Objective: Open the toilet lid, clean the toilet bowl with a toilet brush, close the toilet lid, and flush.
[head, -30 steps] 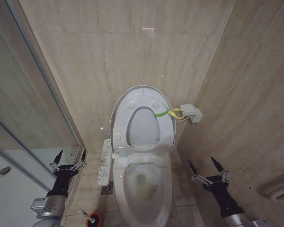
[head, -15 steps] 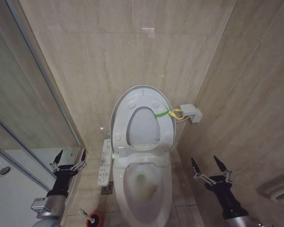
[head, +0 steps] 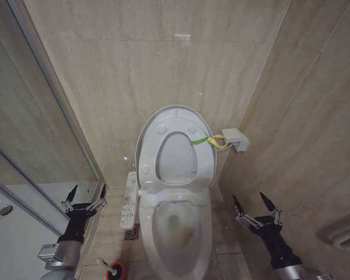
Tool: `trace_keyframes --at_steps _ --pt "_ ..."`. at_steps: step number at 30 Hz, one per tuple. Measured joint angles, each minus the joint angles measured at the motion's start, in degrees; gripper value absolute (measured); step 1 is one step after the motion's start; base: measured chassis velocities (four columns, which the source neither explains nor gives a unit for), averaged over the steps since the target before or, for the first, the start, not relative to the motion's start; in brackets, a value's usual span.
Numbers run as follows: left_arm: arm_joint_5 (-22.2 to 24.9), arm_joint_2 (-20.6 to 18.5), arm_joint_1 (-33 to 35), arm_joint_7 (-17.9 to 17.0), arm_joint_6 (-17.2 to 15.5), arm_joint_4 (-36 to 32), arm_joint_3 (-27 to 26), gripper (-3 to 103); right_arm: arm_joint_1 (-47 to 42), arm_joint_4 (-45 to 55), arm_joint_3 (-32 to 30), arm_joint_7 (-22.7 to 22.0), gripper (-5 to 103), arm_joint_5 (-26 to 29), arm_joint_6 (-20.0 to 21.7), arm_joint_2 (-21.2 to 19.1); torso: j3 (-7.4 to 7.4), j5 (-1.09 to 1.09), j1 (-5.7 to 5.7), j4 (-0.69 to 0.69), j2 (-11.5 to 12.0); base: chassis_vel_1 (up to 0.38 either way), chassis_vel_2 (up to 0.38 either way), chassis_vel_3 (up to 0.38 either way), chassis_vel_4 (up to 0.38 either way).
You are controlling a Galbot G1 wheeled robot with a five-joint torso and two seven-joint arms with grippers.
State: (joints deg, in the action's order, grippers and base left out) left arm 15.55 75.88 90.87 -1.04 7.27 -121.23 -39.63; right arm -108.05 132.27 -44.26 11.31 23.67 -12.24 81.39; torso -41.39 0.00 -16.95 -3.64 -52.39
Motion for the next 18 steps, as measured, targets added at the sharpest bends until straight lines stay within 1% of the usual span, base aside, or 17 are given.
trace_keyframes --at_steps 6,10,13,18 --pt "0.0 0.0 0.0 0.0 0.0 0.0 0.0 100 0.46 -0.55 0.01 0.04 100 0.19 -0.37 0.88 0.0 0.0 0.0 0.0 0.0 0.0 0.0 0.0 0.0" --pt "0.0 0.0 0.0 0.0 0.0 0.0 0.0 100 1.3 -0.59 0.46 0.03 100 0.44 -0.36 3.59 0.0 0.0 0.0 0.0 0.0 0.0 0.0 0.0 0.0" --pt "0.0 0.0 0.0 0.0 0.0 0.0 0.0 100 1.62 -0.67 0.9 0.06 100 0.37 -0.68 4.43 0.0 0.0 0.0 0.0 0.0 0.0 0.0 0.0 0.0" --pt "0.0 0.0 0.0 0.0 0.0 0.0 0.0 100 1.92 -0.08 0.1 -0.25 100 0.47 -0.5 4.03 0.0 0.0 0.0 0.0 0.0 0.0 0.0 0.0 0.0"
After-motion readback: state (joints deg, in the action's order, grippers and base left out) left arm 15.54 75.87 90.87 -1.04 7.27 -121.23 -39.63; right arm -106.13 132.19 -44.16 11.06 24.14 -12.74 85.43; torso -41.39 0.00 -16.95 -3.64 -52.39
